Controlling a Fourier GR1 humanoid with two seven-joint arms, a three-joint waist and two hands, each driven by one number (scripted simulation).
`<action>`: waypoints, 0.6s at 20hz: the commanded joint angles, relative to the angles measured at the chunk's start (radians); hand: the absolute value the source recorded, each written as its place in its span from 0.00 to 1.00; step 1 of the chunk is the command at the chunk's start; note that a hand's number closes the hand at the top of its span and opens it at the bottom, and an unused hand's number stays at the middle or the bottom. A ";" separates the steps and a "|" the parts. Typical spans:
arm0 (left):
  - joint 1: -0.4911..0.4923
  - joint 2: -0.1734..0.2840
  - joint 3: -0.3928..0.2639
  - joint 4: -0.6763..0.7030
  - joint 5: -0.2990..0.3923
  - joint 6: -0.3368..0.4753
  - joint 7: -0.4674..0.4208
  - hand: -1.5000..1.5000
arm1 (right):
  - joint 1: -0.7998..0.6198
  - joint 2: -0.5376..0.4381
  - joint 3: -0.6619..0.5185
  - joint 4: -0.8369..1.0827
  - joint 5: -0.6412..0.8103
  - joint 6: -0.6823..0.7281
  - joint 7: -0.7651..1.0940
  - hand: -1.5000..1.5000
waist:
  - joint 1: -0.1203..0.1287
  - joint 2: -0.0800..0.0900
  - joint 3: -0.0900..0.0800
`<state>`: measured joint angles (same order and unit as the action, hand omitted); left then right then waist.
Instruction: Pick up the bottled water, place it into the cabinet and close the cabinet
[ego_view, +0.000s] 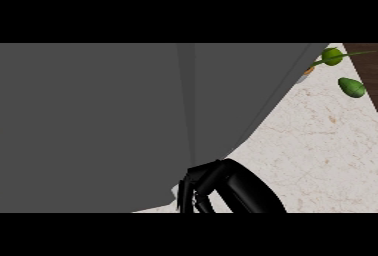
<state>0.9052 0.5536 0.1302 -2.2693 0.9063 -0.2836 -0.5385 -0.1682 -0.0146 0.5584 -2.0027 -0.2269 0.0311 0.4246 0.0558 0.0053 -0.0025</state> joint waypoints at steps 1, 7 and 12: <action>0.007 0.004 0.070 0.017 0.055 -0.032 0.010 0.00 | -0.239 0.014 -0.144 0.051 -0.173 -0.080 0.069 1.00 | -0.013 -0.001 0.002; 0.090 -0.052 0.143 0.004 0.084 -0.137 0.008 0.00 | -0.343 0.005 -0.324 0.337 -0.249 0.073 -0.044 1.00 | -0.026 -0.004 0.003; 0.116 -0.090 0.201 0.068 0.113 -0.237 0.013 0.00 | -0.491 -0.016 -0.403 0.532 -0.260 0.147 -0.072 1.00 | -0.025 -0.004 0.003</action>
<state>1.0048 0.4911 0.2856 -2.2473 0.9929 -0.4535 -0.5271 -0.5763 -0.0086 0.2267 -1.5979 -0.4675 0.1155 0.3815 0.0357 0.0008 -0.0006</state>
